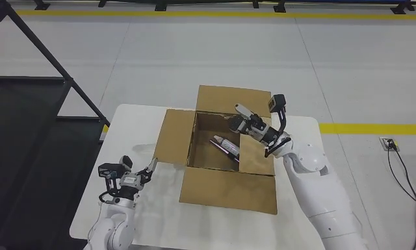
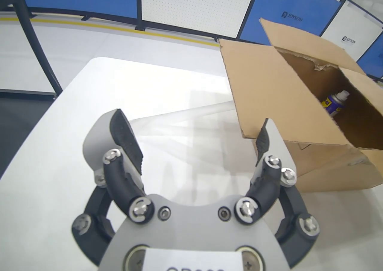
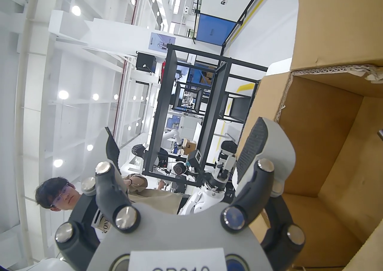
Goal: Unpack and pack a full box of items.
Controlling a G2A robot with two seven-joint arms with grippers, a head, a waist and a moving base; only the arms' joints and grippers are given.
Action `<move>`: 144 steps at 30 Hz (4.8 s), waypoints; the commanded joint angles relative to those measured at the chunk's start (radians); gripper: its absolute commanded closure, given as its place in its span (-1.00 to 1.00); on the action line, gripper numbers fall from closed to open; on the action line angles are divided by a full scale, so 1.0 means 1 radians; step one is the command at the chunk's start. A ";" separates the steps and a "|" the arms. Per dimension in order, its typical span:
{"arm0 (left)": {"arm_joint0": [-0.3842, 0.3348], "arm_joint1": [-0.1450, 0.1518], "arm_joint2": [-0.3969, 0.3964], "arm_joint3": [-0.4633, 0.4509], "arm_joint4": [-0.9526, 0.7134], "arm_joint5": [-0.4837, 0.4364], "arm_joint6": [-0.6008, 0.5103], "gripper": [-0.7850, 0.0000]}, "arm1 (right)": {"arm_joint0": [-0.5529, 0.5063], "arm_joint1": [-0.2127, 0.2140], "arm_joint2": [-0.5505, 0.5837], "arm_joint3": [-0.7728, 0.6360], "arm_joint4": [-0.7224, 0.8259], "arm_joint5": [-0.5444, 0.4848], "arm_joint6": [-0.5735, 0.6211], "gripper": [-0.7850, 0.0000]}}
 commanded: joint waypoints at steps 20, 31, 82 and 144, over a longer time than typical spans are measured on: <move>0.089 0.003 -0.008 -0.317 -0.007 -0.064 0.012 -1.00 | -0.159 0.051 0.130 -0.118 -0.031 -0.119 0.022 -1.00; 0.015 -0.009 0.153 -0.400 0.011 -0.110 -0.089 -1.00 | -0.248 0.066 0.192 -0.172 -0.016 -0.138 -0.064 -1.00; -0.724 -0.171 0.587 0.419 -0.912 -0.076 -0.952 -1.00 | -0.433 0.142 0.433 -0.383 0.026 -0.199 -0.028 -1.00; -0.885 -0.412 0.931 0.576 -0.796 -0.148 -0.561 -1.00 | -0.660 0.202 0.600 -0.387 0.237 -0.378 -0.049 -1.00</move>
